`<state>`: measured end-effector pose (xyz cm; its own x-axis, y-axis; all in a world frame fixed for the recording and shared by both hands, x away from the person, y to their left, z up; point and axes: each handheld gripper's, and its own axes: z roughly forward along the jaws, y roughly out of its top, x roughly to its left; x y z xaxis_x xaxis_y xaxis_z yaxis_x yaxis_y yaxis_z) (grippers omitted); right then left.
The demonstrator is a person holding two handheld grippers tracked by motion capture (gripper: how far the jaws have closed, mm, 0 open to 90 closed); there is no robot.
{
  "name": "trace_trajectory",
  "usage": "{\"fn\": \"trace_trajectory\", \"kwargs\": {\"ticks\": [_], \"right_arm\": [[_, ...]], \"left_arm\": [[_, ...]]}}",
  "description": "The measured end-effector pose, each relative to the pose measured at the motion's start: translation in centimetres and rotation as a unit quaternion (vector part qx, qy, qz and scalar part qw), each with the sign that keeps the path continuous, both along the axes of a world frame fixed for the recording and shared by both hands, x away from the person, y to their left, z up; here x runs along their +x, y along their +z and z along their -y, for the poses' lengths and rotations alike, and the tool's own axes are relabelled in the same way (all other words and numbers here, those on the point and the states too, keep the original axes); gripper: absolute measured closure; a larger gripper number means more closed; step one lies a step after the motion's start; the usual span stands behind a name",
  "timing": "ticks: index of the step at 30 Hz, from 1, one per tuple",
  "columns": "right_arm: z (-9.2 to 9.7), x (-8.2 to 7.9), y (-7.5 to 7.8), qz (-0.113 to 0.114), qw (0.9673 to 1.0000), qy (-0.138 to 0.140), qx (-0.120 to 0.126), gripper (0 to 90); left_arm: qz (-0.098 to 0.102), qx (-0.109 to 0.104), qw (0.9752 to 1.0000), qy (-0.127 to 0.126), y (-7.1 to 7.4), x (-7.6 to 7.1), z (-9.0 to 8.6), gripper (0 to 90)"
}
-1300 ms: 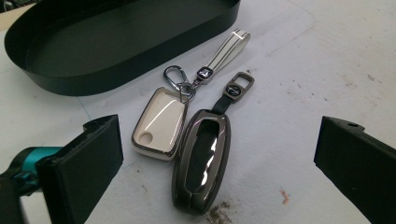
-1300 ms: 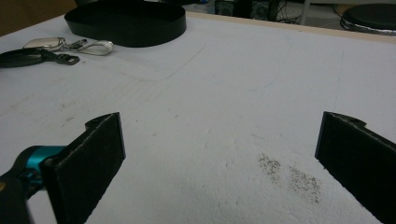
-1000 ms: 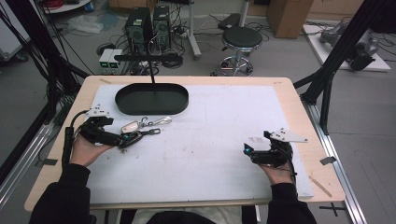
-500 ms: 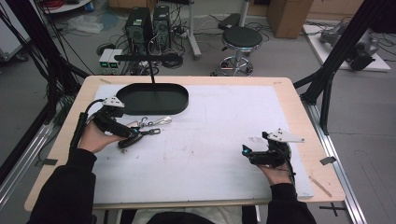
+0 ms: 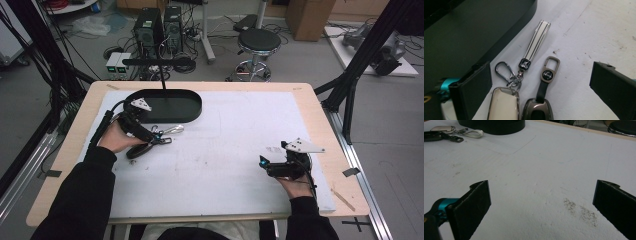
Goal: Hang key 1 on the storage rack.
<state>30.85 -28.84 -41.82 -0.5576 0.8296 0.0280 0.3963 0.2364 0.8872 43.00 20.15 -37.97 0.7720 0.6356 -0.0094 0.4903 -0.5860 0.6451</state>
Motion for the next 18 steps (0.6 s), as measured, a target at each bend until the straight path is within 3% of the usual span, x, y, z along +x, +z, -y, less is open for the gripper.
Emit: {"fn": "trace_trajectory", "kwargs": {"ticks": [5, 7, 10, 15, 18], "right_arm": [[0.2, 0.1, -0.1, 0.0, 1.0, -0.002, 0.0, 0.7], [0.1, 0.0, -0.1, 0.003, 0.9999, -0.003, -0.013, 0.7], [0.0, 0.0, -0.1, 0.004, 0.9998, -0.001, -0.018, 0.7], [0.0, 0.0, -0.1, 0.005, 0.9998, -0.002, -0.02, 0.7], [0.0, -0.1, -0.1, 0.005, 0.9998, -0.004, -0.021, 0.7]], "left_arm": [[-0.012, 0.013, 0.9997, -0.015, -0.3, 1.1, 0.6, 9.4], [-0.016, 0.023, 0.9993, -0.025, -0.4, 1.5, 1.2, 12.7], [-0.021, 0.021, 0.9989, -0.037, -0.3, 1.8, 1.8, 17.7], [-0.031, 0.033, 0.9968, -0.067, -0.3, 2.8, 3.6, 24.2], [-0.037, 0.04, 0.9959, -0.072, -0.5, 3.2, 3.7, 27.1]]}}
